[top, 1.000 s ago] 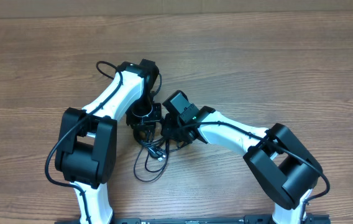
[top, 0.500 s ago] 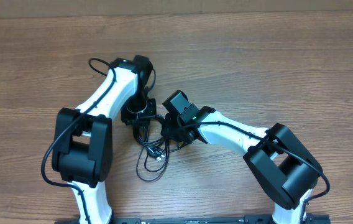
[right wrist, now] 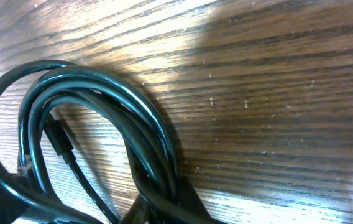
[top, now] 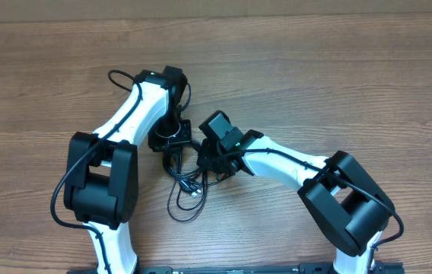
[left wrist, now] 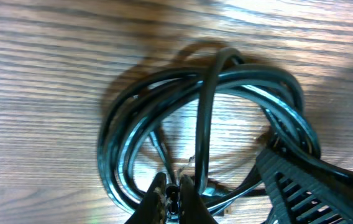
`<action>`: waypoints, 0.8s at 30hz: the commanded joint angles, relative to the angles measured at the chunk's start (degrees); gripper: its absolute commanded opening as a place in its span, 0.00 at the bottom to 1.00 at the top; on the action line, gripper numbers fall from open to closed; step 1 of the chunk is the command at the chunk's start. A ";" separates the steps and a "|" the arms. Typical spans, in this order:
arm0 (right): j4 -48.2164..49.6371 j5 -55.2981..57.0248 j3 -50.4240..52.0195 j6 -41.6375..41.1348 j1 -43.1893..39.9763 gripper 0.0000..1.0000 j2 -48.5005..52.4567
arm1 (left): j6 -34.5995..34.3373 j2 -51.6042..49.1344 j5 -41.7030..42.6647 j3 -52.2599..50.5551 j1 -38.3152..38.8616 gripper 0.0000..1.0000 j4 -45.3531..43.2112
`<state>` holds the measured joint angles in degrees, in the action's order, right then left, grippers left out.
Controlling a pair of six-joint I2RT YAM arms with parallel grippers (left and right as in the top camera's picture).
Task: Untangle cables
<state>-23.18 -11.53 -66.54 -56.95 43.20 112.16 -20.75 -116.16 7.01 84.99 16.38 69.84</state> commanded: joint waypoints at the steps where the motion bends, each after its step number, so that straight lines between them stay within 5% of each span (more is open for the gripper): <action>1: 0.28 0.96 -0.90 0.17 -0.20 0.05 0.70 | 0.98 -0.35 -0.17 -1.92 1.60 0.04 -1.60; 11: 0.20 0.96 -0.90 0.17 -0.20 0.05 0.70 | -1.53 -0.35 -3.34 -10.91 2.86 0.04 -6.23; 24: 0.35 0.96 -0.90 0.17 -0.20 0.05 0.70 | 0.22 -0.31 -2.49 -6.03 1.77 0.04 -0.48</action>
<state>-23.22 -11.92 -66.54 -56.90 43.24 112.16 -20.97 -116.16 4.67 75.83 18.72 68.05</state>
